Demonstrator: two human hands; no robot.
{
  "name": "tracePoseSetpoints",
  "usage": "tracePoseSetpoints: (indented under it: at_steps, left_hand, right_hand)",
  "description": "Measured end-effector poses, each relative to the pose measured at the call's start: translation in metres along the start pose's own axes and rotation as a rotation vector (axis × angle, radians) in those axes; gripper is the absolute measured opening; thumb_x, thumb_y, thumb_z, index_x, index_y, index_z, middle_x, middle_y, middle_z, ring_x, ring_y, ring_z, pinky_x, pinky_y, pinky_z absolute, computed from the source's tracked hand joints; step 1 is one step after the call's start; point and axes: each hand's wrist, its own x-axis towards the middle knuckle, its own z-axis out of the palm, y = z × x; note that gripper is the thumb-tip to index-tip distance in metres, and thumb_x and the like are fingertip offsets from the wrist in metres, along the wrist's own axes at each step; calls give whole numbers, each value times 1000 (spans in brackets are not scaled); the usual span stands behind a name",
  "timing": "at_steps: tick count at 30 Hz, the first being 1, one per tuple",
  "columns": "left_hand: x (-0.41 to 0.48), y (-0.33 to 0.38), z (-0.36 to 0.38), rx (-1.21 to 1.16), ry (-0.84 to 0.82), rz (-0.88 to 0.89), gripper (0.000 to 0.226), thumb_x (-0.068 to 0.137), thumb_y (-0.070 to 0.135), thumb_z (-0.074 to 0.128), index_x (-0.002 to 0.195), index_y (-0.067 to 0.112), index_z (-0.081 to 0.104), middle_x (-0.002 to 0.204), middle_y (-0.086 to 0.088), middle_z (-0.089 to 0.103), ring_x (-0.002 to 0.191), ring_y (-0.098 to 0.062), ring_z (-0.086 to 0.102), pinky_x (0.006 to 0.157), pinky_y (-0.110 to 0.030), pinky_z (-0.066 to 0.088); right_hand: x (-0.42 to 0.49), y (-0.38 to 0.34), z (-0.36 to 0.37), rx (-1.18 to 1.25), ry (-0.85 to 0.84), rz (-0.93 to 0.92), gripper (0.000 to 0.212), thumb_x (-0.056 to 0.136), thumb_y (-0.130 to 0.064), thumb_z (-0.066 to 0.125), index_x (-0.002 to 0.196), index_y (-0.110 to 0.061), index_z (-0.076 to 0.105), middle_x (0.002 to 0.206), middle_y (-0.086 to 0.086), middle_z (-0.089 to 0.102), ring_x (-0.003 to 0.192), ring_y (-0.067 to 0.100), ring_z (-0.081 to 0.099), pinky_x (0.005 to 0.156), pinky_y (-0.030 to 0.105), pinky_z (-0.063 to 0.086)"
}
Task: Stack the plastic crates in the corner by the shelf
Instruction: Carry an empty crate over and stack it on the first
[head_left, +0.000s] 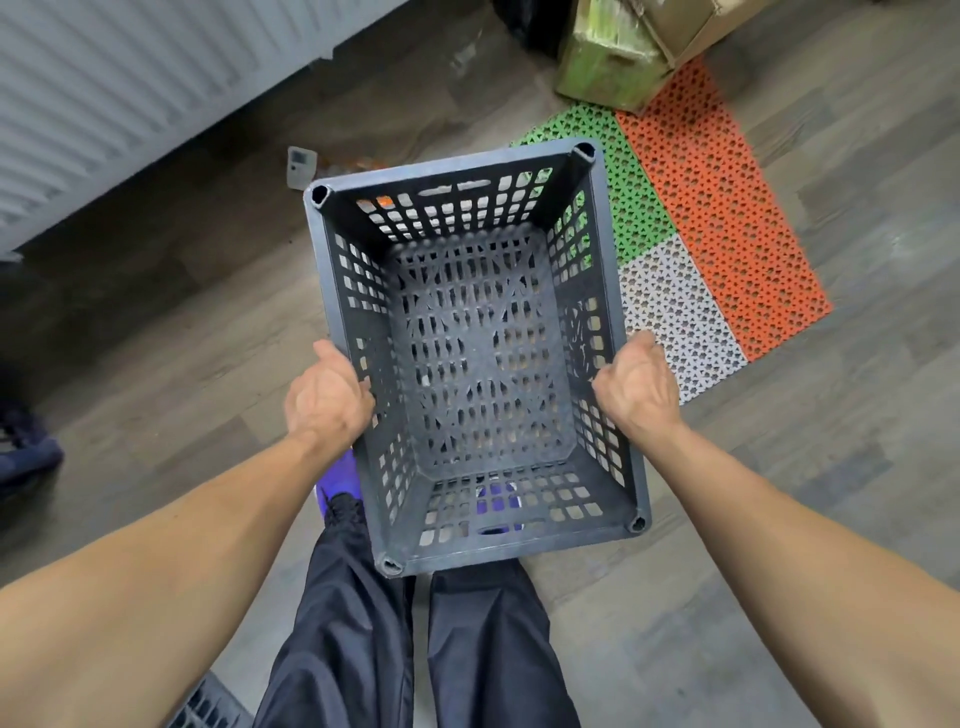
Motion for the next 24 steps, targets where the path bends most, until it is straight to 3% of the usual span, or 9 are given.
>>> tracePoseSetpoints:
  at_steps: [2, 7, 14, 16, 20, 24]
  left_hand:
    - [-13, -9, -8, -13, 13, -8, 24, 95, 18, 53, 101, 7, 33, 70, -5, 47, 74, -31, 47, 71, -38, 36]
    - [-44, -37, -39, -48, 59, -46, 26, 95, 23, 51, 98, 6, 32, 78, -12, 52, 72, -33, 47, 68, -39, 36]
    - [-95, -88, -68, -158, 147, -178, 28, 94, 26, 50, 100, 5, 34, 79, -13, 53, 69, -33, 49, 66, -39, 38]
    - [-114, -107, -73, -206, 168, -215, 27, 94, 25, 49, 100, 4, 34, 77, -12, 54, 68, -33, 49, 65, -39, 39]
    - [-157, -144, -78, -293, 226, -271, 26, 97, 25, 47, 102, 3, 34, 73, -8, 50, 66, -31, 48, 63, -39, 36]
    - [-187, -187, -78, -385, 262, -358, 27, 96, 26, 50, 101, 4, 35, 70, -6, 51, 67, -33, 54, 60, -39, 40]
  right_hand:
    - [-14, -6, -4, 15, 8, 12, 49, 94, -12, 51, 136, 6, 32, 134, 24, 48, 118, 38, 51, 97, 43, 42]
    - [-48, -28, -24, -24, 57, -102, 40, 95, -15, 50, 125, 8, 39, 123, 24, 53, 109, 39, 55, 83, 37, 41]
    - [-91, -82, -52, -80, 115, -309, 32, 94, -13, 47, 119, 7, 44, 119, 23, 55, 107, 39, 55, 83, 39, 41]
    - [-108, -101, -56, -86, 112, -348, 32, 94, -12, 45, 120, 5, 43, 122, 23, 54, 110, 39, 54, 90, 41, 41]
    - [-144, -142, -59, -97, 101, -427, 43, 87, -24, 36, 118, 4, 48, 119, 22, 55, 108, 39, 54, 92, 43, 41]
    - [-180, -183, -49, -221, 109, -573, 32, 86, -10, 49, 116, 0, 49, 118, 19, 55, 105, 38, 56, 90, 44, 45]
